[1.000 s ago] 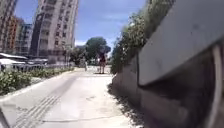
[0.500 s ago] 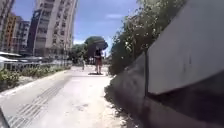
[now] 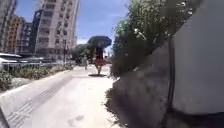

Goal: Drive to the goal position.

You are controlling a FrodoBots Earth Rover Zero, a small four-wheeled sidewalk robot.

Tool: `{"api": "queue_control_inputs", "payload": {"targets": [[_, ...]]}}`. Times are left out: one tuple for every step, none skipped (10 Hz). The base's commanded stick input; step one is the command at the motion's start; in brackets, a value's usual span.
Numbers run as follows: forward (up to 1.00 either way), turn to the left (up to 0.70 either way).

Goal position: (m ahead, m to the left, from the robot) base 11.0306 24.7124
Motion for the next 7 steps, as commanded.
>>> {"api": "queue_control_inputs", "payload": {"targets": [[0.7, 0.0], [0.7, 0.02], [0.7, 0.14], [0.7, 0.14], [0.7, 0.14], [0.7, 0.14], [0.47, 0.26]]}}
